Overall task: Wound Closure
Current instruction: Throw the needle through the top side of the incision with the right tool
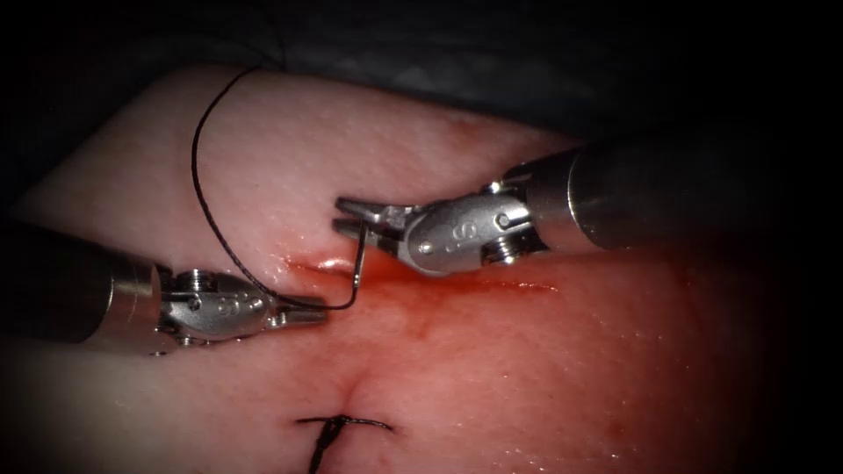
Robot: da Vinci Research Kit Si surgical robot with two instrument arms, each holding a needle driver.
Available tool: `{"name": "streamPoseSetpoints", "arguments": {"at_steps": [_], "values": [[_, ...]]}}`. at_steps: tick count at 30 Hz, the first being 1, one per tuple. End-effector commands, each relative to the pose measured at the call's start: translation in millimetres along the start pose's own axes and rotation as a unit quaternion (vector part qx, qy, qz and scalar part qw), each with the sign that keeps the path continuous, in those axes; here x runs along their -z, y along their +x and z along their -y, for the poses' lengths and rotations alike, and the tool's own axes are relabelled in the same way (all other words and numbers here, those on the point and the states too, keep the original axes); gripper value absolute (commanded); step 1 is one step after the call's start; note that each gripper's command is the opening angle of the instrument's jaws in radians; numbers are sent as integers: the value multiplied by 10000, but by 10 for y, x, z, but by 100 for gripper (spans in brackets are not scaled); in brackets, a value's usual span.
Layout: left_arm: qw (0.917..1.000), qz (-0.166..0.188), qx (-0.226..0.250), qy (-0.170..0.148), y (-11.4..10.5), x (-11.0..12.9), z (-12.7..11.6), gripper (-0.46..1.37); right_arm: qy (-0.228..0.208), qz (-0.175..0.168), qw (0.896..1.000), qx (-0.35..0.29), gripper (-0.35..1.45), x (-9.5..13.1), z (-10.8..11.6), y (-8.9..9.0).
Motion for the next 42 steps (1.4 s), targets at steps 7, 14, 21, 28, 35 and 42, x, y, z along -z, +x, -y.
{"name": "streamPoseSetpoints", "arguments": {"at_steps": [7, 14, 21, 28, 35, 42], "values": [[9997, 171, 69, -149, -11, -10, 1, -1, -87, -73, 9999, -50, -35, 6, -17, 11], [9997, 195, 100, -114, -15, -8, 6, -1, -105, -143, 9998, -118, -35, 9, -27, 24], [9997, 201, 112, -129, -12, -3, 7, 4, 56, -51, 10000, 6, -35, -4, -15, 18], [9996, 203, 124, -142, -9, -1, 6, 10, 66, -37, 9996, -281, -35, -10, -2, 2], [9996, 203, 122, -145, -9, 0, 6, 11, 102, -36, 9948, -1017, -35, -10, -7, 4], [9996, 203, 119, -148, -10, 0, 6, 9, 318, 108, 9797, -1976, -35, -13, -7, 0]]}}
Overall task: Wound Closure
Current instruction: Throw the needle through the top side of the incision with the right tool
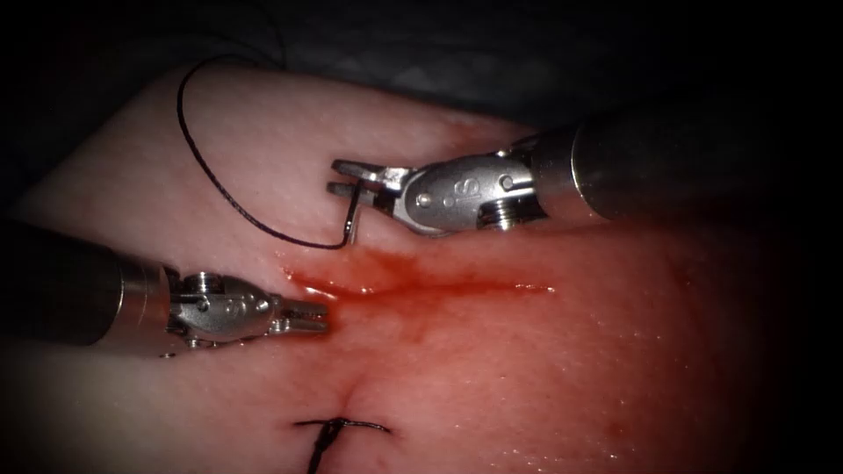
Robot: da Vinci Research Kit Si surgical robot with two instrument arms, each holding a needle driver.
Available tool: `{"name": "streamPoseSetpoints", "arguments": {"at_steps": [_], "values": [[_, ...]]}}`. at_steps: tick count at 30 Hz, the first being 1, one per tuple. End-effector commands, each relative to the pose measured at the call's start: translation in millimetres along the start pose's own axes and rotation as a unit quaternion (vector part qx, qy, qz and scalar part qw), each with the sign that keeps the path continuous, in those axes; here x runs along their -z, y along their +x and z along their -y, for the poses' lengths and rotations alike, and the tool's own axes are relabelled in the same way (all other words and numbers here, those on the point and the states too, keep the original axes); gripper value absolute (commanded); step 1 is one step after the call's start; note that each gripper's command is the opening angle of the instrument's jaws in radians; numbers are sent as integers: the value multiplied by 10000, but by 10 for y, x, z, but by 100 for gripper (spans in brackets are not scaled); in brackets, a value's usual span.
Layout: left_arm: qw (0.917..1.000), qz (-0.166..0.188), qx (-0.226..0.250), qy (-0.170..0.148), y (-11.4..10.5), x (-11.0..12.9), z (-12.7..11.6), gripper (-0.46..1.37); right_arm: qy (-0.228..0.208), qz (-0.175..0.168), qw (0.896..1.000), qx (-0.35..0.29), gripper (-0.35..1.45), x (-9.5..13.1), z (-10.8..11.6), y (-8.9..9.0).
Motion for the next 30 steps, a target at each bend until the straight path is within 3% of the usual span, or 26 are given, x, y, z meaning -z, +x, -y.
{"name": "streamPoseSetpoints", "arguments": {"at_steps": [1, 9, 15, 26, 30], "values": [[10000, -4, -2, 1, 0, 0, 0, 9, 105, 63, 9994, -311, -35, 0, 2, -2], [10000, -4, -9, -12, -1, 2, 1, 6, 385, 72, 9882, -1480, -35, -3, -9, -8], [10000, 2, -14, -2, -1, 5, 2, 3, 759, 71, 9729, -2181, -35, -7, -7, -17], [10000, 2, -17, -5, -2, 6, 1, -5, 1052, -21, 9379, -3305, -35, -8, -10, -29], [10000, 2, -19, -8, -3, 7, 1, -5, 1188, 134, 9213, -3700, -35, -6, -10, -31]]}}
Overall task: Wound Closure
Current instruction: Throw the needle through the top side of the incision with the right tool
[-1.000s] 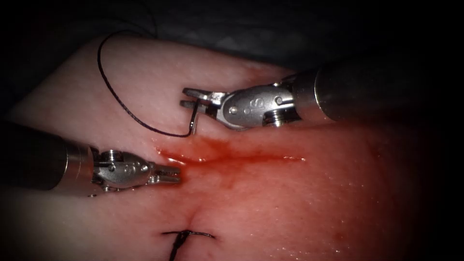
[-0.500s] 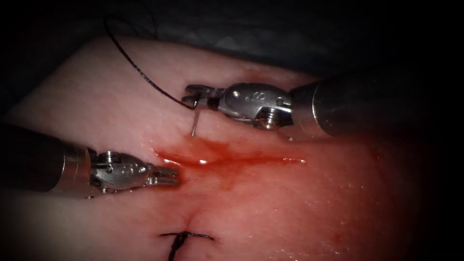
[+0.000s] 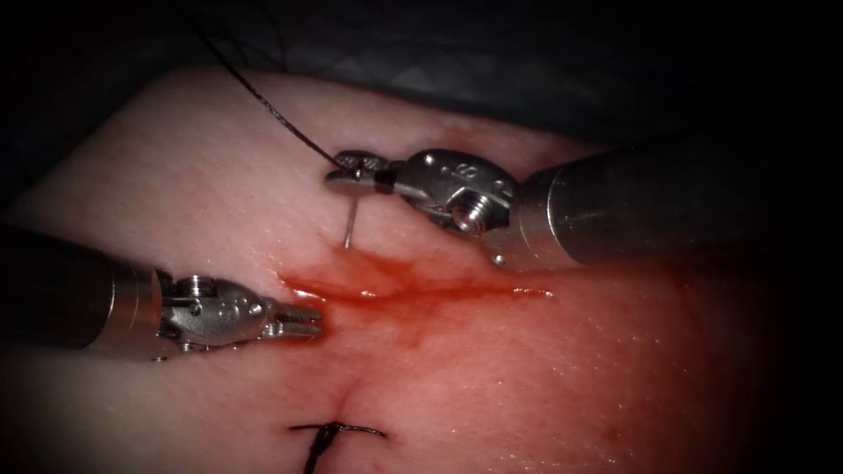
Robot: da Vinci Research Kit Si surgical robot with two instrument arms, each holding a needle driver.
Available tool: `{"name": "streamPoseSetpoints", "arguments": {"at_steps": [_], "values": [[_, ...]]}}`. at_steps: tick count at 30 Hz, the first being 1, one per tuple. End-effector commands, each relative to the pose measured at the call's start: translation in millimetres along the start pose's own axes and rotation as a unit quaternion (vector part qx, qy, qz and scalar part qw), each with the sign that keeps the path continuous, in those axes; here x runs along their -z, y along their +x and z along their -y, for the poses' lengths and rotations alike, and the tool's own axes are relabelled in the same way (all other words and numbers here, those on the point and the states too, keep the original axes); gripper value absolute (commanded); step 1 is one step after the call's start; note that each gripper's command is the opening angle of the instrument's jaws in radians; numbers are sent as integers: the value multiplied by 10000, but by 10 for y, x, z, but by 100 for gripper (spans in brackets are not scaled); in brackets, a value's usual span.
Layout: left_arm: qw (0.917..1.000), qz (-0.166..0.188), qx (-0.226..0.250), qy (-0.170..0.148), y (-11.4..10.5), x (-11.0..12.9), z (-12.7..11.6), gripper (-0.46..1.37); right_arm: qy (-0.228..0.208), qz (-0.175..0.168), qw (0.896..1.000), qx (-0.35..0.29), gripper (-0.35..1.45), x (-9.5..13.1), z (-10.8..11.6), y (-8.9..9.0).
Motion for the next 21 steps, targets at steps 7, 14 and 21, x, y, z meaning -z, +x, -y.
{"name": "streamPoseSetpoints", "arguments": {"at_steps": [7, 14, 21], "values": [[10000, -3, -1, -29, 0, 0, 0, -5, 4, 465, 9989, 18, -35, -16, 12, -29], [10000, -3, -1, -28, 0, 0, 0, -6, 4, 428, 9990, 150, -35, -25, 15, -53], [10000, -1, 29, -30, 0, 0, 0, -6, 27, 430, 9989, 189, -35, -28, 17, -61]]}}
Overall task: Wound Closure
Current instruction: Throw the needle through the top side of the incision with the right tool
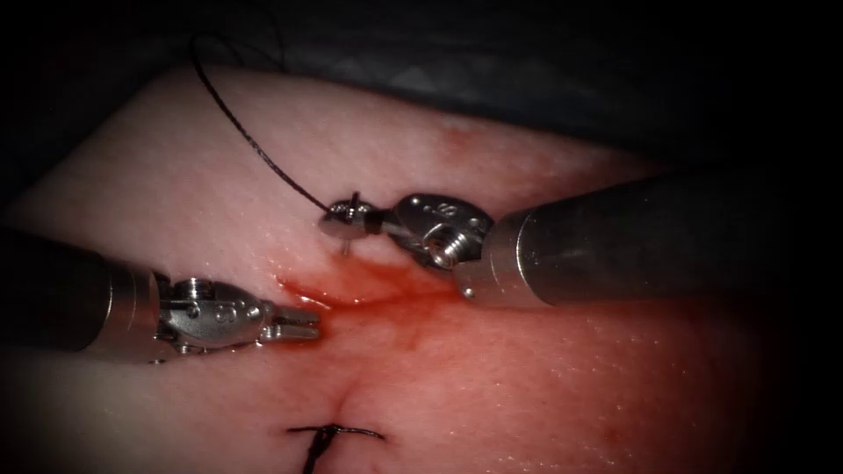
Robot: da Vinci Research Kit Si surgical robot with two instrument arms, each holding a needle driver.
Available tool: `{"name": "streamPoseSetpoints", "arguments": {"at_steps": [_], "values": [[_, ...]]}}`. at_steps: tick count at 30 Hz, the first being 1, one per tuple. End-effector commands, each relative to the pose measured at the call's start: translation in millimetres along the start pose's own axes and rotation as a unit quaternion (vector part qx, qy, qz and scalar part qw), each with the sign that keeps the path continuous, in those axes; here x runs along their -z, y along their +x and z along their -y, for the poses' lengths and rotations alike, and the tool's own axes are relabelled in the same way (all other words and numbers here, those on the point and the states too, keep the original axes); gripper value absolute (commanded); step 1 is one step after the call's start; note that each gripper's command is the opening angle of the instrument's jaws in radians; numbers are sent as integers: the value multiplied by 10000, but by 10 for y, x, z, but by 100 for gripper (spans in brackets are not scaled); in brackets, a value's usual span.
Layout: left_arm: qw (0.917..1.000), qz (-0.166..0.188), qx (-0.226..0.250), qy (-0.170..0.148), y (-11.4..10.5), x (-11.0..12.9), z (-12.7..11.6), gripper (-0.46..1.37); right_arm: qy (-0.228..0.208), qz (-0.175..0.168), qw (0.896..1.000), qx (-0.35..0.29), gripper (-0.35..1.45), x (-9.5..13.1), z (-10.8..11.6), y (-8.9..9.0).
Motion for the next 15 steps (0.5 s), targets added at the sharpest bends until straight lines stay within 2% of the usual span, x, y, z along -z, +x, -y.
{"name": "streamPoseSetpoints", "arguments": {"at_steps": [1, 5, 13, 15], "values": [[10000, 4, 9, -9, 0, 0, 0, -5, -28, -2, 10000, 17, -35, -1, 0, -1], [10000, 4, 12, -6, 0, -1, 0, -7, -109, -88, 9999, -12, -35, 2, -2, 4], [10000, 4, 11, -2, 0, -1, -1, -9, -168, -308, 9991, -241, -35, 21, -8, 44], [10000, 4, 11, -1, 0, -1, -1, -9, -172, -323, 9990, -268, -35, 22, -10, 49]]}}
